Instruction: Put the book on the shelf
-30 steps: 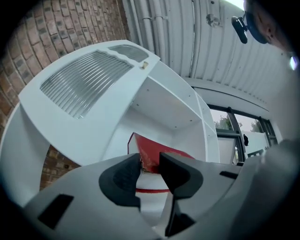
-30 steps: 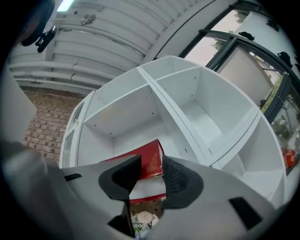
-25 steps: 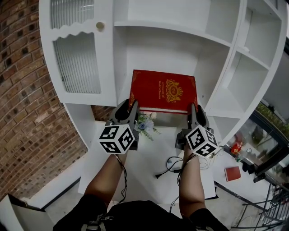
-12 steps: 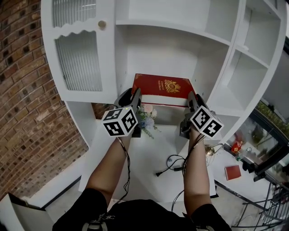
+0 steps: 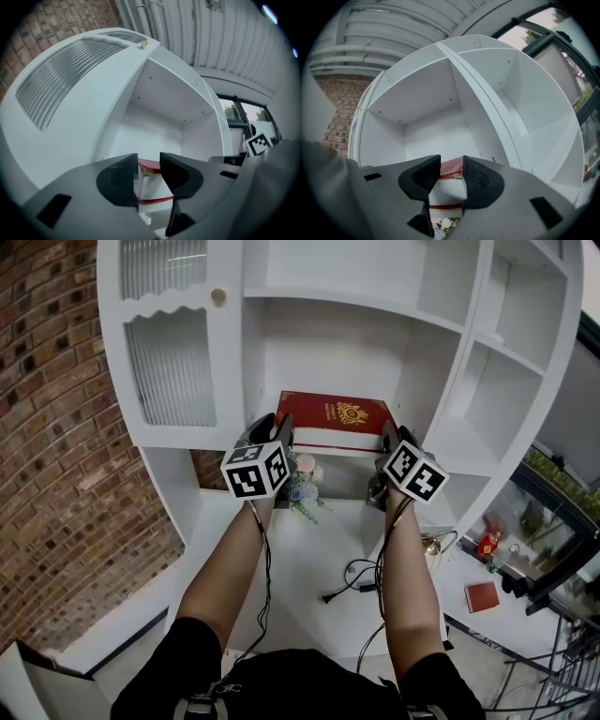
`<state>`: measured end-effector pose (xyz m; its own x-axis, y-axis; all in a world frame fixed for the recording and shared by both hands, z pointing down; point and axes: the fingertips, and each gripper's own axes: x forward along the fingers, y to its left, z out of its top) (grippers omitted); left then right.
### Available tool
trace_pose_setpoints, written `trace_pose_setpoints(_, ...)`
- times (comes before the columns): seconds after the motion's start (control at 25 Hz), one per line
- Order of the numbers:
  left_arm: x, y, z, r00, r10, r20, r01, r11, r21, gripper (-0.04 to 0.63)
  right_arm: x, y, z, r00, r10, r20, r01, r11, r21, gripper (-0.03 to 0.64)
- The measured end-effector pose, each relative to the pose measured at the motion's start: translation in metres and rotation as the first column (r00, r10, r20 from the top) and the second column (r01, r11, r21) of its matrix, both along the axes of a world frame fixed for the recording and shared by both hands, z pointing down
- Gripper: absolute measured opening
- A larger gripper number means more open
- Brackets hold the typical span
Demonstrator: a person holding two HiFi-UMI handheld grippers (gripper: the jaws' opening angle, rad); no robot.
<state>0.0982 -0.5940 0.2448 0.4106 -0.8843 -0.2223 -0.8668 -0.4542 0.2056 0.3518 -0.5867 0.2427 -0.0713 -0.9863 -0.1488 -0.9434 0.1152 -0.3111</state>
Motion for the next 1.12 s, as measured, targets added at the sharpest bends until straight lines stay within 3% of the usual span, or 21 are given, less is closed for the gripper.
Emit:
trace_pose_setpoints(0.12,-0.005,0.017,-0.011,0.990,-0.081,0.111,0.073,0.994,0.080,0.146,-0.002,0.012,-0.005,0.998,0.019,-0.053,-0.016,0.999,0.040,0.163)
trace_pose_setpoints(0.24,-0.010,0.044,-0.022,0.971,-0.146,0.190,0.114,0.979,0.168,0.139,-0.008,0.039,-0.019,0.993,0.038,-0.113,-0.021,0.989,0.147,0.163)
trace_pose_setpoints(0.4,-0.015,0.080,-0.009,0.956,-0.168,0.240,0.119,0.972,0.205,0.094,-0.027,0.080,-0.017,0.970,0.081,-0.229,-0.024,0.970,0.242,0.092)
trace_pose_setpoints(0.52,-0.017,0.100,0.026,0.958,-0.143,0.247,0.103,0.980,0.168,0.057,-0.044,0.102,0.018,0.979,0.029,-0.201,0.018,0.974,0.227,0.018)
trace_pose_setpoints(0.6,-0.016,0.108,0.054,0.961,-0.114,0.253,0.085,0.989,0.123,0.012,-0.055,0.111,0.054,0.984,-0.011,-0.179,0.046,0.981,0.190,0.016)
trace_pose_setpoints(0.88,-0.010,0.127,0.145,0.962,-0.009,0.274,0.027,0.998,-0.062,0.012,-0.076,0.129,0.141,0.976,-0.042,-0.213,0.054,0.997,0.052,0.014)
trace_pose_setpoints(1.12,-0.011,0.133,0.148,0.966,0.006,0.258,0.013,0.998,-0.069,0.012,-0.084,0.138,0.143,0.973,-0.058,-0.222,0.070,0.997,0.045,0.014)
